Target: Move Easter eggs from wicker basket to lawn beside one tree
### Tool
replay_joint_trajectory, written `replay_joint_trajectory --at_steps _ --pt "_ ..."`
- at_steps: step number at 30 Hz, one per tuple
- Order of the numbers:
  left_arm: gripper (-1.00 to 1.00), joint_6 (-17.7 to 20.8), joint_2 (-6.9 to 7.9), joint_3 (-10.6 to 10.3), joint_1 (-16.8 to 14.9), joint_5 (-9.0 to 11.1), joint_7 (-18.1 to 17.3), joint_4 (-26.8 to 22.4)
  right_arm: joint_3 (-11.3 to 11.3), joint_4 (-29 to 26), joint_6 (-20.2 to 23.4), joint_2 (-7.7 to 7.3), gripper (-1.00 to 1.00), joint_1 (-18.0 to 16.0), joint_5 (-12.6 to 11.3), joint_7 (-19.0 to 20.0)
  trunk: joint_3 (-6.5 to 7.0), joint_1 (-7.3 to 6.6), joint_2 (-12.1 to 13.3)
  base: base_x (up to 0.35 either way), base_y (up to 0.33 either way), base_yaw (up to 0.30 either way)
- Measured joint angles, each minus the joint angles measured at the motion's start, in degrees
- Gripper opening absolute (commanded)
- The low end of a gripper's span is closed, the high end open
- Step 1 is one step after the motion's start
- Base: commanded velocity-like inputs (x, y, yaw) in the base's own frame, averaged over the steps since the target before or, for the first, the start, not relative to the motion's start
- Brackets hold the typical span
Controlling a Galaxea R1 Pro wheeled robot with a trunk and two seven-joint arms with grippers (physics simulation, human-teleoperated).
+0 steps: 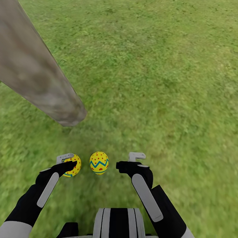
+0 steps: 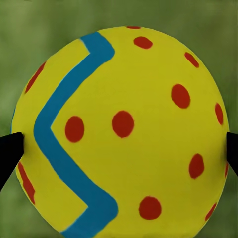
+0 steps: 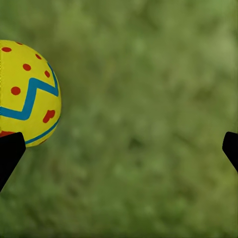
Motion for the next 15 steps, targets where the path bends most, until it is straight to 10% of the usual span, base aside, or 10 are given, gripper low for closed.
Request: replay_joint_trajectory --at_steps 14,15 --pt "-1.00 -0.08 0.08 0.20 0.02 0.47 -0.02 0.01 0.01 0.00 0.00 -0.01 1.00 0.00 0.00 0.02 0.00 0.00 0.00 0.000 0.000 0.000" --pt "1.00 -0.08 0.08 0.20 0.02 0.47 -0.02 0.01 0.01 0.00 0.00 -0.01 1.00 0.00 0.00 0.01 0.00 0.00 0.00 0.000 0.000 0.000"
